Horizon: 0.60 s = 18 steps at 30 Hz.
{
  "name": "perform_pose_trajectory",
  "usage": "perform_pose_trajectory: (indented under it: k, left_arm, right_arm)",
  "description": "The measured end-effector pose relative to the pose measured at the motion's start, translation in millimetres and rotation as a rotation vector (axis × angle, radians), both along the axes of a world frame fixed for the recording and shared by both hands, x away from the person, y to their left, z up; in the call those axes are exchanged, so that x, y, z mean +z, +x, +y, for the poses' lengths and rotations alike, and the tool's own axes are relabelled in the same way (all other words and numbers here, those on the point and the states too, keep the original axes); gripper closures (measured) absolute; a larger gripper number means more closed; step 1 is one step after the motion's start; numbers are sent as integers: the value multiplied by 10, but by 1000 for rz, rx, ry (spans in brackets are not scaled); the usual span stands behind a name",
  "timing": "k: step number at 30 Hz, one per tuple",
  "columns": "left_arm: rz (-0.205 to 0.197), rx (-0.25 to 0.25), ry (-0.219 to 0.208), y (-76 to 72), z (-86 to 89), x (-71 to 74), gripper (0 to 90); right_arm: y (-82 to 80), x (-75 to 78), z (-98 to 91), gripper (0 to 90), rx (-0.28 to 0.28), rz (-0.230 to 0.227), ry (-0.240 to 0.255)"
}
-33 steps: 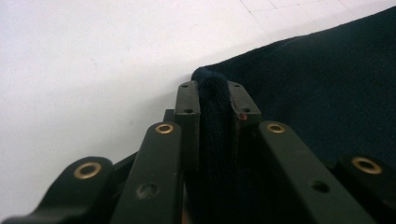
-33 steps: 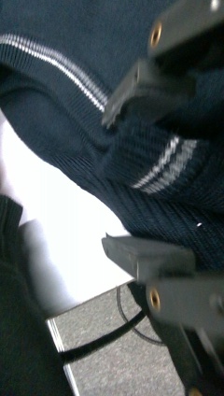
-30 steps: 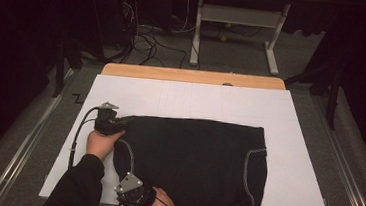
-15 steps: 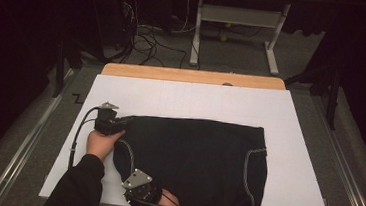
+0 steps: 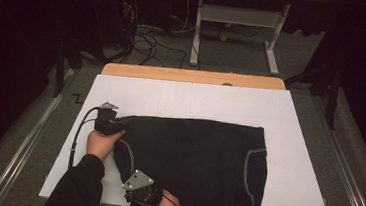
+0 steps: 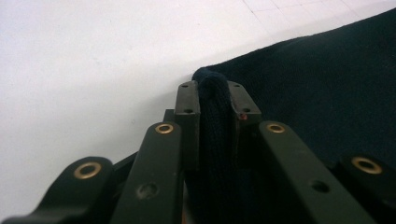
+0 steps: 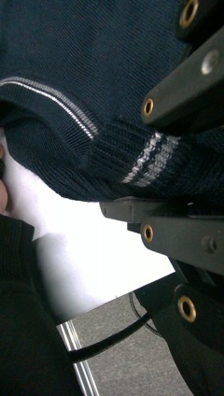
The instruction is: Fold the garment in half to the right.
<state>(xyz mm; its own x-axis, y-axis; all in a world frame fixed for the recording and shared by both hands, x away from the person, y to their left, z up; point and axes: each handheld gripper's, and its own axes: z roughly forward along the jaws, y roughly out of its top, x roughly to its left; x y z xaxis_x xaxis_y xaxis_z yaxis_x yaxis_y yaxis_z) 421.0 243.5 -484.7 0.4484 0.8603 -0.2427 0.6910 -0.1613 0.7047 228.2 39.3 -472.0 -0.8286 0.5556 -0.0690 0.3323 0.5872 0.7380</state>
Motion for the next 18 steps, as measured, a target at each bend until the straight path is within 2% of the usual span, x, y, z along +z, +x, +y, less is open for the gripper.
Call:
perform_pose_trajectory:
  k: [8, 13, 17, 18]
  left_arm:
    - [-2, 11, 4, -1, -1, 1, 735]
    - [-3, 22, 11, -3, -7, 9, 741]
    - [-25, 33, 29, -27, -21, 38, 751]
    - [-29, 43, 19, -33, -20, 47, 751]
  right_arm:
    - [-57, 75, -24, 742, -3, -58, 24]
    - [-71, 116, -37, 744, -6, -71, 39]
    - [-70, 134, -69, 743, -3, -79, 50]
    - [-68, 138, -82, 743, -3, -77, 52]
